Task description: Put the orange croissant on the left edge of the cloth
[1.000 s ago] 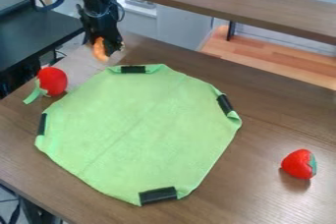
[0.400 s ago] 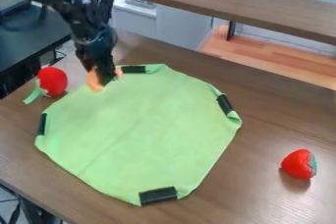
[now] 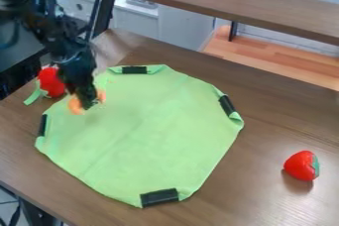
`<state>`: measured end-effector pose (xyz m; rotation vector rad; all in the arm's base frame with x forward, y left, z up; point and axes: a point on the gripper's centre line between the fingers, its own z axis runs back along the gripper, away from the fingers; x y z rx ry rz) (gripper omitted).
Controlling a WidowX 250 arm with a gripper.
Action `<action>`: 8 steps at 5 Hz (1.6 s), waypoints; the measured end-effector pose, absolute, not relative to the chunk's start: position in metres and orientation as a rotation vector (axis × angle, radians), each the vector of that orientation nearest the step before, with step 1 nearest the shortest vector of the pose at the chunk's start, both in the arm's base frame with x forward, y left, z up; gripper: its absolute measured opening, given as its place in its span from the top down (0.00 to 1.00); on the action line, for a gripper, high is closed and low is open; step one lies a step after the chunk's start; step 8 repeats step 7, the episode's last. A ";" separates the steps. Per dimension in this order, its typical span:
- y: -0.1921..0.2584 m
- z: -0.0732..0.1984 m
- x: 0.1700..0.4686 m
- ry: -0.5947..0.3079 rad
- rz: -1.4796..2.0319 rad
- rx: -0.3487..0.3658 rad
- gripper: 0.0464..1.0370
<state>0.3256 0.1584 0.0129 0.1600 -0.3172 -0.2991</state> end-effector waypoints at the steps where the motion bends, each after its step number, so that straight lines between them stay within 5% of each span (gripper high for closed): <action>1: 0.160 0.004 0.305 -0.280 -0.330 0.153 0.41; 2: 0.161 0.003 0.299 -0.256 -0.351 0.140 0.37; 3: 0.155 -0.012 0.292 -0.194 -0.371 0.034 0.09; 5: 0.149 -0.010 0.296 -0.181 -0.388 -0.033 0.04; 7: 0.148 0.080 0.285 -0.201 -0.277 0.014 0.04; 8: 0.148 0.080 0.285 -0.201 -0.277 0.014 0.04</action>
